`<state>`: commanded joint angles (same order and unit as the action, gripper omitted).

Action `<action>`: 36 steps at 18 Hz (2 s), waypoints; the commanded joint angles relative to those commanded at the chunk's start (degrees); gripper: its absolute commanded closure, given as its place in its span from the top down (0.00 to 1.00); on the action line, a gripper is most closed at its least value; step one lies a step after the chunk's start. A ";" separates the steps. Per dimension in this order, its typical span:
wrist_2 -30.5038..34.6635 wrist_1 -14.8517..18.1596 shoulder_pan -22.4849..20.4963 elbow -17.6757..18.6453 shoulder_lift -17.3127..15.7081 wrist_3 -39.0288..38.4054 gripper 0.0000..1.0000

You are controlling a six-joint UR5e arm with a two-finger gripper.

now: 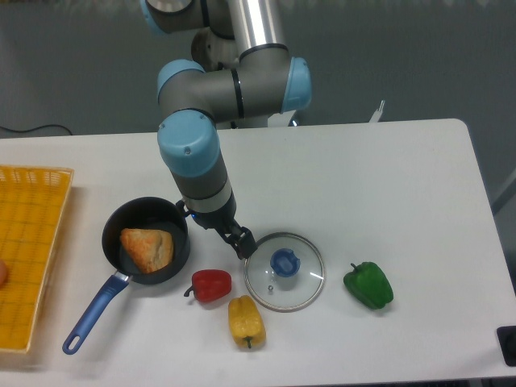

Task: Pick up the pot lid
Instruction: 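Move the gripper over the glass lid and lower onto the blue knob, then close the gripper around the blue knob of the glass lid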

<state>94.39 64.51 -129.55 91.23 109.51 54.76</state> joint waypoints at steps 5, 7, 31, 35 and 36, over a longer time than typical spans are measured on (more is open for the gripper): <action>-0.44 -0.35 -0.44 -0.53 0.26 -0.26 1.00; -0.18 -1.14 -0.18 0.44 0.79 -0.70 1.00; 1.58 -6.15 -9.84 -0.09 10.81 12.48 1.00; 0.97 -6.15 -9.76 -0.09 11.08 11.43 1.00; 0.88 -6.15 -9.84 -0.09 11.08 11.51 1.00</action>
<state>95.27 58.36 -139.39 91.14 120.59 66.27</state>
